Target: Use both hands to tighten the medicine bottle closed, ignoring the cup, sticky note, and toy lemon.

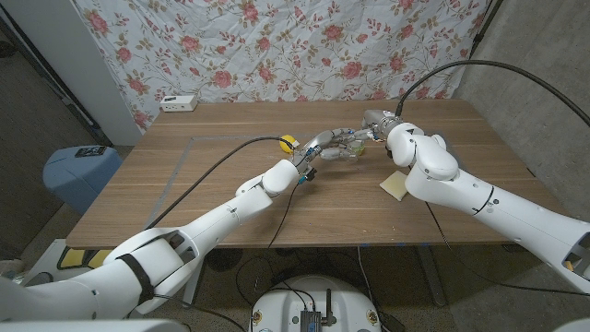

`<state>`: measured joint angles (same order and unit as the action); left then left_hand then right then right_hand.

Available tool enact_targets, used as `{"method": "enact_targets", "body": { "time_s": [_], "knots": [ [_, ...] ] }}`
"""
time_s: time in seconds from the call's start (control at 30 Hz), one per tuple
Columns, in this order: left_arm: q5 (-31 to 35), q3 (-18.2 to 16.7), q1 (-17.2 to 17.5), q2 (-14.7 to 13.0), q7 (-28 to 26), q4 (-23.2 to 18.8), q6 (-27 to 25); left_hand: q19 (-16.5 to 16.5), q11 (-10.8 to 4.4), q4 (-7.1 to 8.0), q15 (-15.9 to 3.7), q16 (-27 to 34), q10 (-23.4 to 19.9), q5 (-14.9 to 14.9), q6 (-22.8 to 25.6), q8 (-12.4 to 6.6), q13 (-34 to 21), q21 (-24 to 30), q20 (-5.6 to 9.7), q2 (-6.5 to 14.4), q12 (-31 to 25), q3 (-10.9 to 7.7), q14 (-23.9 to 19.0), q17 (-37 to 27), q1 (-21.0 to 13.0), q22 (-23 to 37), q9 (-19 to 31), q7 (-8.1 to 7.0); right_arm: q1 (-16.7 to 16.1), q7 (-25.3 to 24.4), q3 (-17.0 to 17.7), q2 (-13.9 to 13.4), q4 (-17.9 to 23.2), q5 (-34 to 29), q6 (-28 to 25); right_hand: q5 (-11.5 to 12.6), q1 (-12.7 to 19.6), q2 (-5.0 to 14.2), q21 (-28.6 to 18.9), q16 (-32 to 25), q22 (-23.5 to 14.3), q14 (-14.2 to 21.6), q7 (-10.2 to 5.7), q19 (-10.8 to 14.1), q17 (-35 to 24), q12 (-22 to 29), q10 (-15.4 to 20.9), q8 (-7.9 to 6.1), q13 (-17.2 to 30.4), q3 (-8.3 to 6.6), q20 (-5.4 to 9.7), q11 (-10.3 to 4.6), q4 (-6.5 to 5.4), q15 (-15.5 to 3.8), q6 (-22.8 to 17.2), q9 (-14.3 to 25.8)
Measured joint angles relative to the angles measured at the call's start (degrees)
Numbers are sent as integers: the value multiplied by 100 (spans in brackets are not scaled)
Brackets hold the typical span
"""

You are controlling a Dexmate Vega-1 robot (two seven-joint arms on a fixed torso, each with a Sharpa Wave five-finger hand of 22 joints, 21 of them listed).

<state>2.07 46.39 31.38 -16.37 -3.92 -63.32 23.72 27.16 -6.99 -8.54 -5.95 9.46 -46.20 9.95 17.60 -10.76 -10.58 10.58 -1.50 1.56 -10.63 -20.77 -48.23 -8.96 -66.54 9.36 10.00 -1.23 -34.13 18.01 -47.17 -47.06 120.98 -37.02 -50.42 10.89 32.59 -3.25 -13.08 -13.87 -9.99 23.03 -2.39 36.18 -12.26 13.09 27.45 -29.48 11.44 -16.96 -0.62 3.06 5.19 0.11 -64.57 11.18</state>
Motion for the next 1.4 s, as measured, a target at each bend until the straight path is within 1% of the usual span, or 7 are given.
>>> {"method": "enact_targets", "body": {
  "time_s": [0.1,0.33,0.6,0.83,0.93,1.03,1.4],
  "knots": [
    [2,0,9,-1,-10,-12,0,-18,0,0,-20,-8,0,-1,0,0,0,0,18,1,0,0,-20,1,-1,0,0,0,0,-19,-1,-13,17,35,-2,19,-119,-57,9,0,0,-2,-47,0,0,-33,0,52,0,48,0,0,-48,1,56,2],
    [12,0,28,-3,-27,-38,-1,-18,0,20,-20,9,0,-6,0,0,0,0,18,6,3,-20,-20,1,-5,0,0,0,0,-48,2,-47,53,131,0,64,-451,-193,80,50,-30,-66,66,-66,-1,-111,-86,256,1,229,-66,86,-134,107,432,1],
    [27,1,42,-10,-42,-76,-2,-17,0,8,-20,9,0,-17,0,0,5,0,17,13,13,-41,-19,2,3,0,0,0,-5,-58,27,-107,105,257,13,102,-767,-268,123,138,-30,-149,165,-159,-1,-187,-231,427,1,358,-158,167,-216,186,853,59],
    [29,1,58,-17,-47,-117,-19,-17,-1,8,-19,8,1,4,0,0,8,0,17,28,2,-40,-19,4,19,0,0,0,-11,-43,51,-178,161,373,27,149,-848,-291,145,201,-30,-282,271,-286,28,-229,-491,725,1,402,-243,238,-208,277,1482,92],
    [30,1,62,-21,-48,-123,-25,-17,-1,8,-19,8,2,4,0,0,7,0,17,28,2,-40,-19,4,19,0,0,0,-18,-40,73,-210,191,433,44,150,-846,-290,186,223,-29,-346,301,-359,50,-250,-621,825,1,416,-254,269,-193,297,1714,120],
    [31,1,64,-21,-49,-126,-29,-17,-9,8,-19,7,9,4,0,0,6,0,18,28,1,-40,-19,2,20,0,0,0,-33,-39,113,-251,235,502,66,194,-796,-245,186,245,-29,-404,280,-395,55,-250,-672,861,2,368,-229,279,-113,337,1813,123],
    [31,-1,65,-15,-50,-115,-30,-40,-10,0,-18,4,10,3,0,0,2,0,40,27,1,-51,-18,-1,20,0,0,1,-44,21,284,-422,387,831,110,197,-365,-191,208,267,-13,-602,378,-578,81,-250,-949,1109,2,222,-290,411,140,413,2351,147]
  ]
}}
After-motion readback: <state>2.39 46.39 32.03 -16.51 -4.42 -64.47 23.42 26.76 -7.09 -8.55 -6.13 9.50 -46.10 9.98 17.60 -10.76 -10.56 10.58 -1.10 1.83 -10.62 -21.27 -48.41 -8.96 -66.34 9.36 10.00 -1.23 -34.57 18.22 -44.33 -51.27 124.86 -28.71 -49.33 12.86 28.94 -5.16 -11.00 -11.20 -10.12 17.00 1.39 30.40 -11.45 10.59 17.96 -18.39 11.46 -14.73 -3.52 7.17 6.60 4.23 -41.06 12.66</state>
